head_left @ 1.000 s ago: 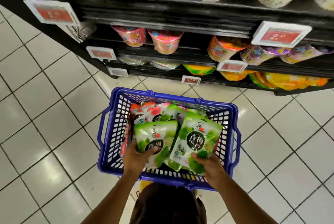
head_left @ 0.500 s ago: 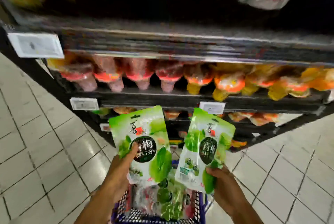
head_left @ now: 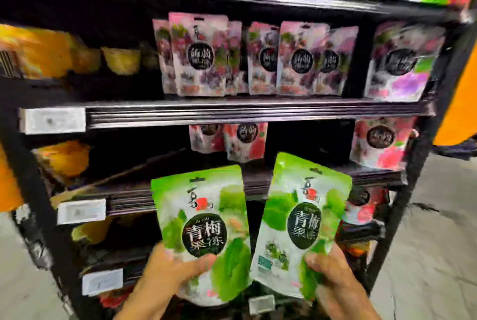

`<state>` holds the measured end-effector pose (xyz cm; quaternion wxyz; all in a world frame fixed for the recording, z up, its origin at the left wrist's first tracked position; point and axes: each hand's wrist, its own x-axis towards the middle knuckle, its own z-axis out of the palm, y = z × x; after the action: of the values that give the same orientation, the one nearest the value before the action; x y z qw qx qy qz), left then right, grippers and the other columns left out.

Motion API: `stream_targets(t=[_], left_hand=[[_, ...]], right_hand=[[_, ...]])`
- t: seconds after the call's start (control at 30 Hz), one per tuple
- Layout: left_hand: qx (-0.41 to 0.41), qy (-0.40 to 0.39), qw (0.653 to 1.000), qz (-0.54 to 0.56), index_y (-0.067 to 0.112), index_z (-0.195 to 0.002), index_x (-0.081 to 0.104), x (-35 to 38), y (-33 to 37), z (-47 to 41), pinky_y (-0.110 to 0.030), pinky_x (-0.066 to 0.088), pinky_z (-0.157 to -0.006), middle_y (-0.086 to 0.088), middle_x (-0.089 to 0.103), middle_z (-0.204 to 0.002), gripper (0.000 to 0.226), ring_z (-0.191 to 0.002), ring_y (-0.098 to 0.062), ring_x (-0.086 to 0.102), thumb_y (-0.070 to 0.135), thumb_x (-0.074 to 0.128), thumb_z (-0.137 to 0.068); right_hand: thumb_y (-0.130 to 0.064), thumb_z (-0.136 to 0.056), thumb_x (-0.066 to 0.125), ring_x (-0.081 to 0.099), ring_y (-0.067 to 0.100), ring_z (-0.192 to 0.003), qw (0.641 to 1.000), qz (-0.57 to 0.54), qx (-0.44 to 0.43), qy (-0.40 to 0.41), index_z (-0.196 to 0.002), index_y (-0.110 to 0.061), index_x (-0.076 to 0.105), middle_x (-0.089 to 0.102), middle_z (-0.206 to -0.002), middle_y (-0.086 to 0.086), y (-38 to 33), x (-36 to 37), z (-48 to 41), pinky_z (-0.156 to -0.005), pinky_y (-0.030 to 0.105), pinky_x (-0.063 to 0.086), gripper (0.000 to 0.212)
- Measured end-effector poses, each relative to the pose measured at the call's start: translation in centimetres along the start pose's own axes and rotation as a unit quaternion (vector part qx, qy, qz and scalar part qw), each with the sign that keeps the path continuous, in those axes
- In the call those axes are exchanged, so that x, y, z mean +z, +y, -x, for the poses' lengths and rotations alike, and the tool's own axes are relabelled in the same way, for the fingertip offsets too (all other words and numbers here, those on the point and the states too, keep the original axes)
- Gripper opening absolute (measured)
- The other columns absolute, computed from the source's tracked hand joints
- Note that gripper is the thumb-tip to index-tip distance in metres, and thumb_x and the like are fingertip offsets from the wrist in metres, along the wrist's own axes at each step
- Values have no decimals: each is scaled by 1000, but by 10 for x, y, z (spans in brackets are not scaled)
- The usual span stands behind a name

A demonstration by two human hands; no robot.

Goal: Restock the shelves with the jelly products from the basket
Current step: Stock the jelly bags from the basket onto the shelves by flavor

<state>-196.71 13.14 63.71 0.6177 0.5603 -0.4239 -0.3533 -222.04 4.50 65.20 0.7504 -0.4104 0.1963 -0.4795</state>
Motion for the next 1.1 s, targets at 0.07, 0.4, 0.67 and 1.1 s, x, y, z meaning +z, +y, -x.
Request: stream_targets(t=[0.07,0.4,0.67,1.1], left_hand=[[29,1,999,-18,16,-91,77,4,35,-8,-22,56,-63,-7,77,-88,64,-77,-14,74,6,96,-30],[94,-26,995,8,22,-91,75,42,118,-16,-38,53,-71,-16,75,-83,64,-78,-29,72,41,92,-33],[133,-54,990,7,24,-91,76,95,150,-43,-37,58,-68,-11,77,-90,51,-82,-30,75,16,96,-45],[216,-26,976,16,29,-92,75,206,193,-112,-15,52,-55,-3,78,-88,46,-73,-12,74,26,90,-49]], right_hand=[[10,-49,66,54,33,-60,999,38,-14,17,-107,9,60,57,-75,31,-21,15,1,-56,37,47,58],[-11,-61,75,65,47,-103,990,31,-107,90,-112,-3,67,69,-111,27,-92,35,8,-96,69,43,52],[-12,-54,80,71,40,-92,974,88,-188,85,-116,-2,63,72,-104,22,-162,-1,-4,-76,52,59,65],[-39,-48,95,71,37,-97,956,181,-229,27,-103,-15,73,73,-106,18,-261,-83,-82,-84,54,57,63]])
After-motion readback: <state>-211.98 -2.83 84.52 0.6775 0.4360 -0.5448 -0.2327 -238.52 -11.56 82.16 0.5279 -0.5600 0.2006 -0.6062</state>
